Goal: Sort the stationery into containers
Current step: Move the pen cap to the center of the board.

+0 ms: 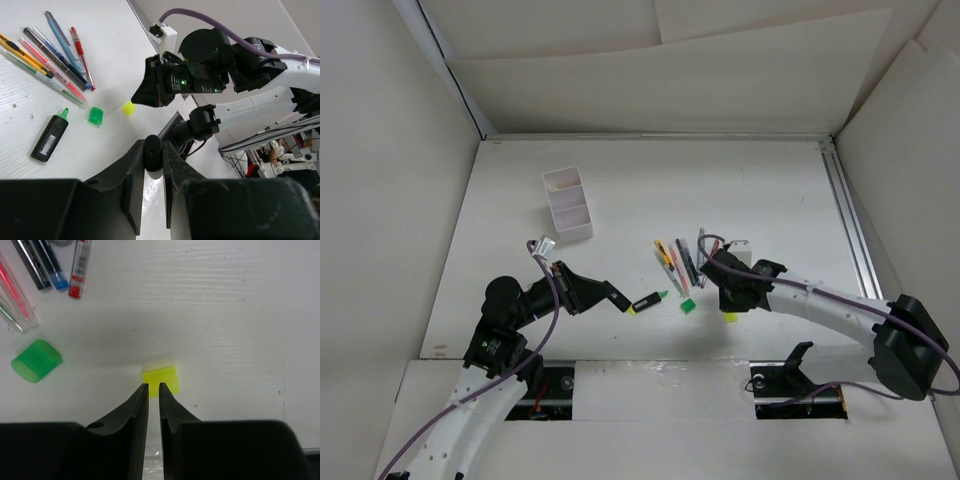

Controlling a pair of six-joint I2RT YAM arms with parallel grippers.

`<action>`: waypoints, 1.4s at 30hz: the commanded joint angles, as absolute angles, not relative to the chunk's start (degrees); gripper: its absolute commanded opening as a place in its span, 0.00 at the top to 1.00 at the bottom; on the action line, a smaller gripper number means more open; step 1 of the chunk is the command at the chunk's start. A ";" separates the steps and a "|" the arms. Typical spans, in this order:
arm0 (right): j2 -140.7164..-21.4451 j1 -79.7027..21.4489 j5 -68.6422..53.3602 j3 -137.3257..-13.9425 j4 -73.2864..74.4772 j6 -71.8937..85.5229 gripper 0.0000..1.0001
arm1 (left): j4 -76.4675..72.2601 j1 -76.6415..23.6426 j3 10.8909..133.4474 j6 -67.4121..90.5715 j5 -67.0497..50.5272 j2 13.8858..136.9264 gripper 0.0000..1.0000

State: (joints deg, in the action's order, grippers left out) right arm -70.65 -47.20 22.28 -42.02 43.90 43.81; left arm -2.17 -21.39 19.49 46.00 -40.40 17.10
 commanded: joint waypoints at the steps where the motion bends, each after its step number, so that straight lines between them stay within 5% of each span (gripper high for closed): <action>1: -71.46 -49.75 21.98 -45.34 47.72 44.38 0.80 | -4.39 -21.45 19.42 46.23 -41.57 16.61 1.00; 7: -73.12 -50.45 18.20 -45.35 48.25 42.28 1.00 | -4.39 -21.45 19.42 46.23 -41.57 16.61 1.00; 30: -93.07 -49.75 30.93 -51.68 48.53 52.22 0.99 | -3.25 -21.45 21.53 44.56 -41.57 18.19 1.00; 38: -87.20 -43.95 27.52 -50.54 38.94 44.74 1.00 | -3.87 -21.45 21.01 44.56 -41.57 18.19 1.00; 42: -80.00 -43.95 25.41 -50.54 39.63 42.81 0.88 | -3.87 -21.45 21.01 44.56 -41.04 18.81 1.00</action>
